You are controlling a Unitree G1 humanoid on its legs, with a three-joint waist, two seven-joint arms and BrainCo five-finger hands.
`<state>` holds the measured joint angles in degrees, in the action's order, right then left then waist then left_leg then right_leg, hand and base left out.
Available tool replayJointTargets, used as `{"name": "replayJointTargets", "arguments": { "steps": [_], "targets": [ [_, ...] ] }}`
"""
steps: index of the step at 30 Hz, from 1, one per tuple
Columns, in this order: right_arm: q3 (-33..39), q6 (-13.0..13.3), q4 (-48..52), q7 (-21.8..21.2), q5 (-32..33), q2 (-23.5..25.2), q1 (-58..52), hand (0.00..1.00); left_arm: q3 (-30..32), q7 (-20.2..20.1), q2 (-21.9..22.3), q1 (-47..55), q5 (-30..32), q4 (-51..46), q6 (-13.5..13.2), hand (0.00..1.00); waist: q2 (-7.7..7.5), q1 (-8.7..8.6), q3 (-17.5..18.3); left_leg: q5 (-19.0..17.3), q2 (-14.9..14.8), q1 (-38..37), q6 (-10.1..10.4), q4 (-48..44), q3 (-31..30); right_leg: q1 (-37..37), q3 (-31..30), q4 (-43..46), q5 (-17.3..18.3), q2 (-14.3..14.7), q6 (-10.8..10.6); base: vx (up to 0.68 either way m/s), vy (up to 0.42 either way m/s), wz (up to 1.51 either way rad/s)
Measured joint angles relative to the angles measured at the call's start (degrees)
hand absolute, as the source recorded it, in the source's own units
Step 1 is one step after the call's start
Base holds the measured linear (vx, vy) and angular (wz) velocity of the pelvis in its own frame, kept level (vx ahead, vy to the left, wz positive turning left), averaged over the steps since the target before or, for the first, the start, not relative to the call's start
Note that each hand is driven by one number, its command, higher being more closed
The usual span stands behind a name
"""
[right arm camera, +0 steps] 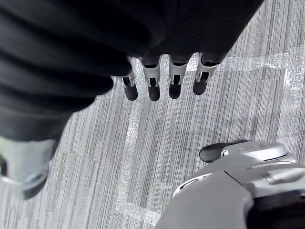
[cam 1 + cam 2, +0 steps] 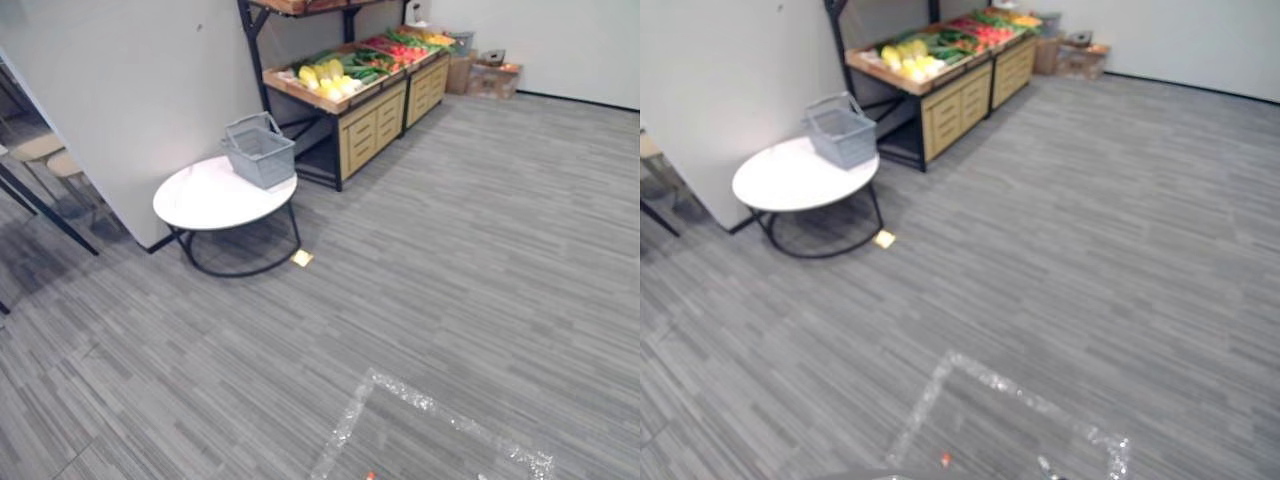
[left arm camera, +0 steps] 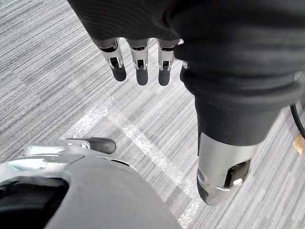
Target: Pick vegetable in the basket
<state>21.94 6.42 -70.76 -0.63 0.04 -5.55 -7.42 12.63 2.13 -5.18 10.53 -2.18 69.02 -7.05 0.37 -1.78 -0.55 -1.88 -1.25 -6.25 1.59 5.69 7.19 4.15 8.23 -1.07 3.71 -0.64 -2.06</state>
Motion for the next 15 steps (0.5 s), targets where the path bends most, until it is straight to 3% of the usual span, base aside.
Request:
{"name": "replayJointTargets", "arguments": {
  "steps": [15],
  "targets": [
    [-2.14,0.04,-0.70,0.10,0.01,0.02,1.50,0.00,-3.29,0.04,-1.06,-0.20,-2.02,0.47,-0.26,0.00,-0.81,0.15,-0.08,-0.01,0.00,0.04,0.02,0.10,-0.17,0.33,0.41,-0.47,-0.01,0.00,-0.01,0.00,-0.001,0.00]
  ]
}}
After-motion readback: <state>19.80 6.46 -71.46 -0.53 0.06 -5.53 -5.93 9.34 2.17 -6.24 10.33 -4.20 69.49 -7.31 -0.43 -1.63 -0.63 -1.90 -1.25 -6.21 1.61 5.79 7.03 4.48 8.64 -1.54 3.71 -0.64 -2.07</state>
